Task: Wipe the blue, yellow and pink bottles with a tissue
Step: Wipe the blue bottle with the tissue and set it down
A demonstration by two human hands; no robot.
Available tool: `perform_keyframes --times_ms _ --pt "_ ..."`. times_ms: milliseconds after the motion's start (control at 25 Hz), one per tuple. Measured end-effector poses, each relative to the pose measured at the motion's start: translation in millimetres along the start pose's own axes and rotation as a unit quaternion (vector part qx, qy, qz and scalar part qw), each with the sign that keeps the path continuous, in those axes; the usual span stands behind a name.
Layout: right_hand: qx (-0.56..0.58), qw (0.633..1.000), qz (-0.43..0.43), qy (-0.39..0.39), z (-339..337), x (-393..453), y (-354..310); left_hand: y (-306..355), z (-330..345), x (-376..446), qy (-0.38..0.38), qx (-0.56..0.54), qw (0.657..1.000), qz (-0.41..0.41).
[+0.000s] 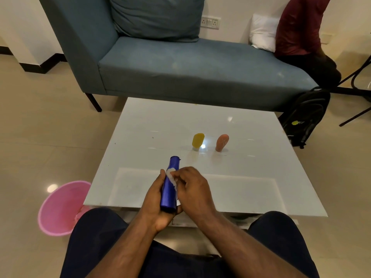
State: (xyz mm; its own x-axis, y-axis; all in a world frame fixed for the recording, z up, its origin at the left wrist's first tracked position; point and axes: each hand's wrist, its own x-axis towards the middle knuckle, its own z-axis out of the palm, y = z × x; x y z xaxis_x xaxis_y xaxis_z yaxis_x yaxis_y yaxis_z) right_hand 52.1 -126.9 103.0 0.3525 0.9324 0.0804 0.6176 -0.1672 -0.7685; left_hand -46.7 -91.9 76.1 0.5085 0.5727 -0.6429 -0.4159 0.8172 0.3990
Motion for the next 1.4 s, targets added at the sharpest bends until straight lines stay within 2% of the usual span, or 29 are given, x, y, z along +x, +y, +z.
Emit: perform_keyframes --times_ms 80,200,360,440,560,640,840,1040,1120,1240,1400 --pt "-0.027 0.998 -0.05 -0.03 3.2 -24.0 -4.3 3.0 -3.4 2.6 -0.001 -0.045 0.999 -0.012" --pt "-0.054 0.99 -0.12 -0.047 -0.3 -37.0 3.8 4.0 -6.8 9.1 0.008 -0.056 0.998 -0.017" --pt "-0.044 0.998 -0.038 -0.005 -3.7 -1.8 12.8 -1.5 -0.6 7.7 0.005 -0.021 1.0 -0.005" --pt "-0.035 0.999 -0.031 -0.024 3.3 -4.4 5.4 -0.2 -2.7 8.5 -0.004 -0.042 0.999 -0.01" --pt "-0.11 0.98 -0.154 -0.057 9.1 -35.5 -5.2 4.8 -11.5 13.9 0.007 -0.047 0.999 -0.022" --pt "-0.114 0.974 -0.18 -0.073 -1.9 -40.5 -0.5 5.7 -13.1 17.7 0.028 -0.045 0.999 0.005" --pt "-0.057 0.996 -0.055 -0.04 -8.7 -23.3 9.7 1.6 -9.2 15.8 0.022 -0.046 0.999 0.012" --pt "-0.085 0.981 -0.167 -0.048 3.0 -51.4 7.7 6.9 -15.9 21.0 0.033 -0.073 0.997 0.01" --pt "-0.042 0.989 -0.137 -0.027 -1.1 -47.3 15.4 7.4 -13.3 18.9 0.023 -0.085 0.996 0.013" --pt "0.01 0.998 -0.066 -0.012 -7.7 -23.5 18.5 4.3 -7.6 11.6 0.006 -0.039 0.999 0.001" --pt "-0.019 1.0 -0.013 0.01 -13.3 23.1 17.8 -0.2 -2.8 7.3 0.014 0.019 1.0 -0.001"
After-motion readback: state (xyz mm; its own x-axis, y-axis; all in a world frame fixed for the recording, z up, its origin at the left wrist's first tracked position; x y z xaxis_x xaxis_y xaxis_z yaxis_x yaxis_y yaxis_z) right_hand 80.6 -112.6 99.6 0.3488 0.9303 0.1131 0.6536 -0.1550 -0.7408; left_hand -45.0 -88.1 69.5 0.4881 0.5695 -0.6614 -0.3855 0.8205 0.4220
